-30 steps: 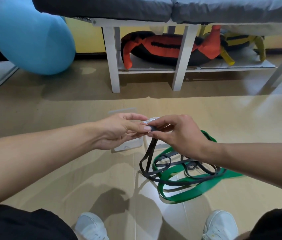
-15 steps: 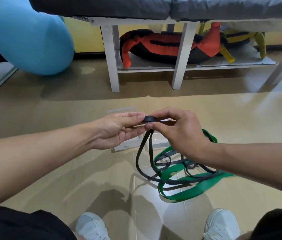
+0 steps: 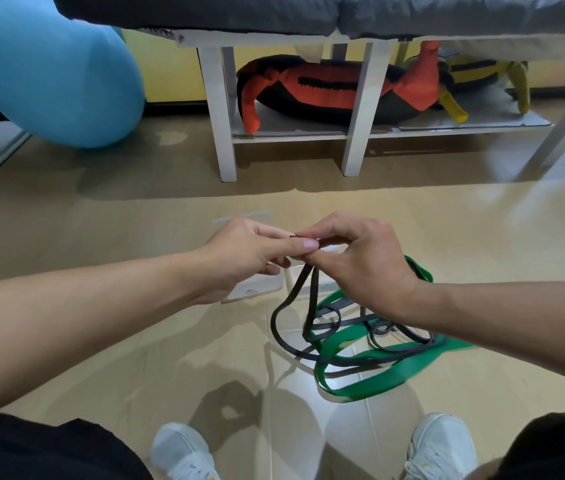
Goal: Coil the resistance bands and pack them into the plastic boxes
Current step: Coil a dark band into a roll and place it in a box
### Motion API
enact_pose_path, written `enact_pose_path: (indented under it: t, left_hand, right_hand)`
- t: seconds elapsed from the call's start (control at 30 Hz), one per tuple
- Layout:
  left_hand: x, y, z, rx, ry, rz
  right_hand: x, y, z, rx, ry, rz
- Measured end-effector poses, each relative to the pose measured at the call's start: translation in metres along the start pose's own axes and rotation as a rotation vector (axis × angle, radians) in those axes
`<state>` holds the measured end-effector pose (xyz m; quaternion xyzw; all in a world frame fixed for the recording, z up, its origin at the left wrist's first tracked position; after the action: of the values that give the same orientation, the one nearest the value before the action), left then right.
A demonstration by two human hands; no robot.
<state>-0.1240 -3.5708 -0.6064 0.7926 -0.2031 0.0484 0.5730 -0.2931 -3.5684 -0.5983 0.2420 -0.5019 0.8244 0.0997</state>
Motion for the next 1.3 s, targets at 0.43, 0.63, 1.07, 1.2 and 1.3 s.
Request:
enact_pose_path:
  t: [0.43,0.63,1.07,1.2,1.3]
  left_hand:
    - [-0.004,-0.006,0.002,0.070,0.008,-0.089]
    - [-0.008,-0.008,0.002,0.148,0.037,-0.097]
    - [-0.005,-0.014,0.001,0.225,-0.152,-0.095]
    - [-0.007,-0.008,0.001,0.124,0.066,0.144]
    - [-0.011,0.002,0.000,0.033,0.174,0.291]
  right_hand:
    - [-0.004,0.001,0.002,0.005,-0.053,0.019]
    - [-0.006,0.001,0.006,0.004,-0.104,0.002]
    - [-0.003,-0.002,0.004,0.029,-0.111,-0.062]
    - [-0.003,-0.004,0.012,0.080,-0.219,-0.225]
    - [-0.003,-0.008,0.012,0.136,-0.240,-0.297]
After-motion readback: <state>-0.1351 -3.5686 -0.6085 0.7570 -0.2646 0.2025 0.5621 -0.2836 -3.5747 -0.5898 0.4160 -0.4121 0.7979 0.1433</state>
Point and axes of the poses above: each hand's wrist, its own z-axis towards the middle knuckle, its own x-axis out of the back of the hand, y = z × x, the point moved 4 cm from there along z, towards the middle knuckle, and after that the axes turned 4 degrees about z, right-handed, at the moved point
